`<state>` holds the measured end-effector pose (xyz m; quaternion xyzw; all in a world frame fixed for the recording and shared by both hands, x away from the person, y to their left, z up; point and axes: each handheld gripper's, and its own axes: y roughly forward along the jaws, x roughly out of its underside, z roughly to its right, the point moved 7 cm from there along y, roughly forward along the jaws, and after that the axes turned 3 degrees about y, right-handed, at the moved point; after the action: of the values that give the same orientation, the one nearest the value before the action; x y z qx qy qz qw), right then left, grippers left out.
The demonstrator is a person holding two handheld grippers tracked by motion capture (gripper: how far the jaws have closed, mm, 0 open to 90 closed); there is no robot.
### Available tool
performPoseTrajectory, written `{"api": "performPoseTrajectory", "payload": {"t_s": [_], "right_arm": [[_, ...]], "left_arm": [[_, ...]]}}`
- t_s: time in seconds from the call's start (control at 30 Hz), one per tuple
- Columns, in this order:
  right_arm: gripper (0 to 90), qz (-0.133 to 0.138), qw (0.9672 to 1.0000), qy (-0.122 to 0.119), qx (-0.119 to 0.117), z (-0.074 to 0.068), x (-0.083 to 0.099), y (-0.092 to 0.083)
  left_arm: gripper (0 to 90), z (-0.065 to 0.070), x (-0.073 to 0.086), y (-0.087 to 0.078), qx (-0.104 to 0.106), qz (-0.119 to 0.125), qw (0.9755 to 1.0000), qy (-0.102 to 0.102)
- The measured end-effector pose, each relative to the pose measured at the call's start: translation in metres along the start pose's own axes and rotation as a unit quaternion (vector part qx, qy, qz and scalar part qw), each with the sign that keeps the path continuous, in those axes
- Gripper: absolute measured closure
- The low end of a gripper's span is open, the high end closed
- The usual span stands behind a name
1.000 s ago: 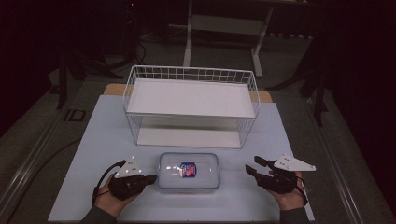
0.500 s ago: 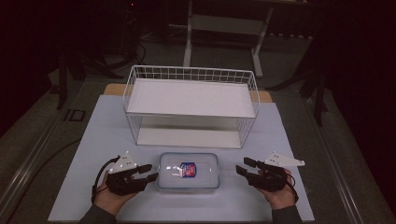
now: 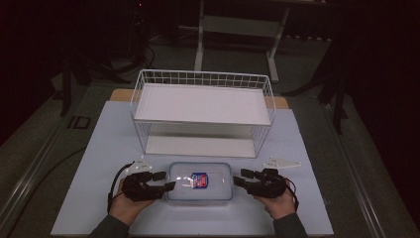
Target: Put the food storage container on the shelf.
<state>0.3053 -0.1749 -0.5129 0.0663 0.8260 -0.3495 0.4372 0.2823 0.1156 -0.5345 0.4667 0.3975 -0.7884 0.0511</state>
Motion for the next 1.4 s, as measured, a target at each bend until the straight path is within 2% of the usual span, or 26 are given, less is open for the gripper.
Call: {"api": "performPoseTrajectory", "payload": {"t_s": [0.13,0.23,0.3,0.43,0.57,0.77,0.93,1.0,1.03,1.13,1.2,1.23,1.27,1.3,1.4], "right_arm": [[42.7,-0.010,0.9985,0.045,-0.031,-0.001,0.001,0.014],[37.9,-0.025,0.9950,0.080,-0.055,-0.003,0.004,0.023],[35.9,-0.034,0.9947,0.084,-0.049,-0.003,0.007,0.026],[35.7,-0.041,0.9926,0.101,-0.054,-0.002,0.010,0.026],[34.1,-0.057,0.9920,0.100,-0.051,-0.001,0.014,0.030],[30.7,-0.075,0.9892,0.108,-0.064,-0.002,0.019,0.036],[31.1,-0.076,0.9863,0.125,-0.077,0.000,0.021,0.036],[31.1,-0.076,0.9859,0.127,-0.078,0.000,0.021,0.036],[30.9,-0.076,0.9858,0.128,-0.079,0.000,0.021,0.036],[29.9,-0.079,0.9826,0.143,-0.088,0.001,0.022,0.037],[28.4,-0.087,0.9785,0.156,-0.104,0.001,0.024,0.039],[28.1,-0.087,0.9783,0.157,-0.104,0.000,0.025,0.040],[28.1,-0.087,0.9783,0.157,-0.104,0.000,0.025,0.040],[29.0,-0.089,0.9791,0.152,-0.102,0.000,0.024,0.039],[29.2,-0.090,0.9784,0.155,-0.103,0.000,0.025,0.039]], "left_arm": [[40.9,-0.002,-0.001,0.002,0.002,0.000,0.9999,-0.014],[37.8,-0.004,0.000,0.003,0.009,0.000,0.9996,-0.025],[37.4,-0.005,0.000,0.004,0.011,-0.001,0.9995,-0.029],[36.7,-0.006,0.001,0.004,0.017,-0.001,0.9990,-0.041],[34.1,-0.008,0.003,0.006,0.030,0.000,0.9973,-0.068],[32.9,-0.008,0.005,0.007,0.040,-0.001,0.9955,-0.086],[32.9,-0.009,0.008,0.007,0.056,-0.001,0.9925,-0.108],[33.0,-0.009,0.008,0.007,0.057,-0.002,0.9922,-0.110],[33.0,-0.009,0.008,0.007,0.062,-0.004,0.9912,-0.117],[33.3,-0.010,0.009,0.008,0.070,-0.007,0.9894,-0.127],[33.4,-0.010,0.010,0.008,0.077,-0.005,0.9875,-0.138],[33.4,-0.010,0.010,0.008,0.077,-0.005,0.9875,-0.138],[33.4,-0.010,0.011,0.008,0.083,-0.005,0.9858,-0.146],[33.6,-0.011,0.011,0.008,0.086,-0.006,0.9854,-0.147],[33.7,-0.011,0.011,0.009,0.090,-0.006,0.9843,-0.152]]}}
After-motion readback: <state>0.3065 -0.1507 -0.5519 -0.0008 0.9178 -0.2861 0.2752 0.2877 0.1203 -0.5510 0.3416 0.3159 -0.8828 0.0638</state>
